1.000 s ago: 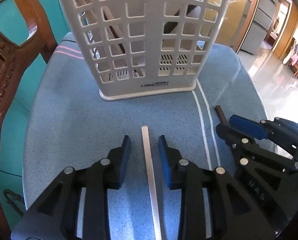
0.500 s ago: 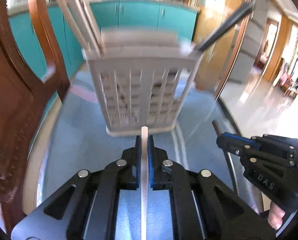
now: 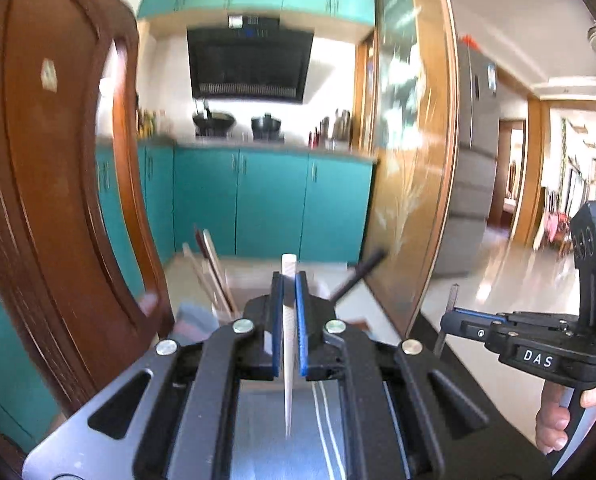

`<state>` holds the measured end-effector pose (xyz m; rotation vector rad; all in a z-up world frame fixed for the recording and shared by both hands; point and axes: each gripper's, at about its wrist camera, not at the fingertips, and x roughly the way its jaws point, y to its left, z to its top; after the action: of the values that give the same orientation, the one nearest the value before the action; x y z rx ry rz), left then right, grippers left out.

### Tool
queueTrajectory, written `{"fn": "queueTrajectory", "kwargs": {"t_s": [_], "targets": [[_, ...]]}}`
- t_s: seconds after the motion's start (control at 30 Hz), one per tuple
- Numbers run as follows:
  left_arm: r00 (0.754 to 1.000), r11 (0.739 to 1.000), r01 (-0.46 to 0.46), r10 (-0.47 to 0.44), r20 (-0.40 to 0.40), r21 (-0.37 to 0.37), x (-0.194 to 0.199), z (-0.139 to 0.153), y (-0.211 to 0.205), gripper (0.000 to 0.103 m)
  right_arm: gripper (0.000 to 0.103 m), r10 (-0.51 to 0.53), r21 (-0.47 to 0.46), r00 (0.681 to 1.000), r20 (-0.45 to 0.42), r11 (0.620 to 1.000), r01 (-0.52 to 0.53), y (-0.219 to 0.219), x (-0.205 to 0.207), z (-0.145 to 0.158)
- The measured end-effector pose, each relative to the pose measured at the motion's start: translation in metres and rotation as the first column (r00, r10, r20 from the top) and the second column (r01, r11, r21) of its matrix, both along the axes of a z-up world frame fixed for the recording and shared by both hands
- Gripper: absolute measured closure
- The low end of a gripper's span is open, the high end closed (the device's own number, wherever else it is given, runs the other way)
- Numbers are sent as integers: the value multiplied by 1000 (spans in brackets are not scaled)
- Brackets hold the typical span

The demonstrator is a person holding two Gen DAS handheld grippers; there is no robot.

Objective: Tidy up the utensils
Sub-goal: 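Lift both chopsticks over the white holder and open both tools to drop them in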

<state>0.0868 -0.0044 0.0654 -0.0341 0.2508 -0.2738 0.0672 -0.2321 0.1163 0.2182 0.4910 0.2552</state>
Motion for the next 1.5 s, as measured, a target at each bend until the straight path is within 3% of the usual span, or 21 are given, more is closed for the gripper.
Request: {"fn": "queueTrajectory", "kwargs": {"t_s": [0.17,0.33,0.5,0.67,0.83,1.03,1.07,1.1,1.17,1.37,1.5], "targets": [[992,999,-18,22,123,-37,-10,54,2,96,96,-43,26,998,51,999,42,1,19,38],[985,985,-53,78,154,-162,17,96,20,96,96,-64,62,995,83,996,59,2,36,56],[972,944,-144,192,137,-297,60,99,47,96,96,-104,110,986,134,990,90,6,50,65],[957,909,-207,264,116,-362,92,84,64,96,96,-155,101,972,177,985,139,13,55,59],[950,917,-262,299,84,-299,126,62,54,96,96,-174,93,969,176,983,160,17,65,50],[963,944,-261,270,19,-201,149,37,35,96,96,-192,52,968,161,981,186,24,77,33],[962,945,-262,271,19,-194,146,34,34,91,96,-192,48,968,158,981,187,25,79,29],[962,948,-266,274,19,-176,147,33,30,77,96,-196,45,968,159,981,191,25,80,25],[961,950,-267,275,28,-161,141,30,30,58,96,-200,40,967,160,980,196,26,82,20],[961,960,-266,271,53,-88,118,15,19,42,96,-192,27,973,129,981,190,31,91,5],[967,966,-251,253,31,-56,109,2,16,41,96,-179,9,977,115,984,180,38,94,-5]]}}
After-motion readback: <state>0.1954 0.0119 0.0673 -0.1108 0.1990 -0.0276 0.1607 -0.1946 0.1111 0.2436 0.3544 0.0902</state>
